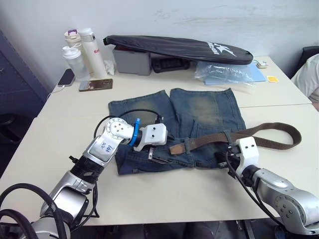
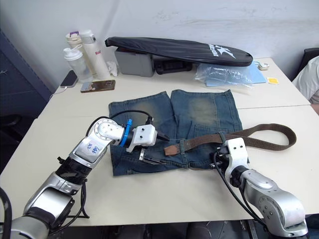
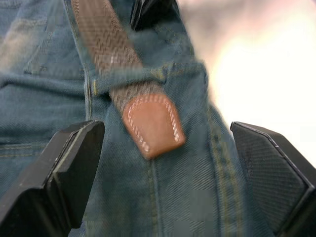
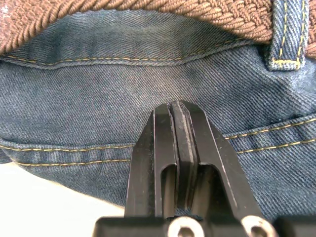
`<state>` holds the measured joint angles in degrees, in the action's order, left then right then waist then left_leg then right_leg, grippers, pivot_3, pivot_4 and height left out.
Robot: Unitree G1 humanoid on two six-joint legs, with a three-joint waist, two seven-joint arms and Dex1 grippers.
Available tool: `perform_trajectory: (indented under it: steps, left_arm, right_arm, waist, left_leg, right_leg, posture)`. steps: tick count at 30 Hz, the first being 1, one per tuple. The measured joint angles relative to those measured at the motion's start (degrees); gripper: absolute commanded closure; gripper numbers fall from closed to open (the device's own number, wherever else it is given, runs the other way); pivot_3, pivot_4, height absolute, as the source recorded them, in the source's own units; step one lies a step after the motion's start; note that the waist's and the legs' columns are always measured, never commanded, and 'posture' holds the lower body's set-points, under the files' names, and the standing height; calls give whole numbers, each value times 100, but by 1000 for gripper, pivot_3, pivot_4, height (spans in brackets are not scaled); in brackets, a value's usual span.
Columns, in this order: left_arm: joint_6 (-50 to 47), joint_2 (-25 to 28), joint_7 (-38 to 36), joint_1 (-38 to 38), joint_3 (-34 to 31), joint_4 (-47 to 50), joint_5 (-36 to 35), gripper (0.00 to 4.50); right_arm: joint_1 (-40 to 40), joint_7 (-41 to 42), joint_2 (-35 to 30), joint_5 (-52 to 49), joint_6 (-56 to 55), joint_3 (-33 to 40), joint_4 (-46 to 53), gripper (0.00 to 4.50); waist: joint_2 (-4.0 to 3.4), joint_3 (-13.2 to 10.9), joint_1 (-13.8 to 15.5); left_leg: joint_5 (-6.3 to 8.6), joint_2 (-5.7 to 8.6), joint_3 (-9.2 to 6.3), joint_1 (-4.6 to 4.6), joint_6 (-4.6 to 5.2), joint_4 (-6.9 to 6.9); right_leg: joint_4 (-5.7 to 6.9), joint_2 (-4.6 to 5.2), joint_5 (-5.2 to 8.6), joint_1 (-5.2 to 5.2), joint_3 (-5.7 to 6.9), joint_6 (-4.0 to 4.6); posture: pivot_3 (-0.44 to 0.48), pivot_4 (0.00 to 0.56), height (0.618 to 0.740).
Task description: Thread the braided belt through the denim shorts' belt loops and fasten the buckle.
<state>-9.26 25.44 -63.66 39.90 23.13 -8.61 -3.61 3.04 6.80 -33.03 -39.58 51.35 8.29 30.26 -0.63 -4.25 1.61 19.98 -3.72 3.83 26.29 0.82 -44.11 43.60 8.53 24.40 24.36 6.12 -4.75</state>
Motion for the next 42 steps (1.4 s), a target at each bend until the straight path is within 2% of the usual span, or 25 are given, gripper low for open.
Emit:
perform_trajectory:
  steps: [7,11,21,32,35,42]
  left_arm:
    - [581,-342,316,196,-6,-353,205,0]
    - [1995,-159,437,229,43,-824,698,0]
    - [3998,75,655,376,36,-1716,1136,0]
    - [4588,-204,882,469,37,-2077,1305,0]
    - [4660,-255,907,469,37,-2114,1306,802]
    - [4939,-301,1307,483,36,-2298,1546,3809]
  right_arm:
    - [-8,-3,147,87,113,28,91,4376]
    - [-8,11,223,138,153,30,120,4376]
    - [-59,51,294,250,261,82,123,4376]
    - [-151,112,371,398,374,82,119,4376]
    - [-152,127,438,440,374,87,120,4500]
    - [-161,142,492,497,382,88,122,4500]
  waist:
    - [5,-1,-3]
    - [5,-1,0]
    - [10,1,-4]
    - [12,2,-6]
    - [13,3,-7]
    - [14,3,-7]
  left_leg:
    - [0,-2,-1,-1,0,2]
    - [0,-1,0,2,0,0]
    - [2,-2,-3,-5,1,1]
    - [3,-2,-5,-4,2,1]
    - [3,-2,-6,-5,2,1]
    - [3,-3,-7,-8,2,1]
  right_leg:
    - [5,-1,0,1,2,-1]
    - [9,2,0,0,9,-1]
    - [10,3,0,14,25,-1]
    - [16,3,-2,14,35,-3]
    - [16,4,-2,13,38,-3]
    - [19,4,-2,14,46,-5]
  posture:
    - [0,150,622]
    - [0,150,622]
    - [0,150,622]
    - [0,150,622]
    - [0,150,622]
    - [0,150,622]
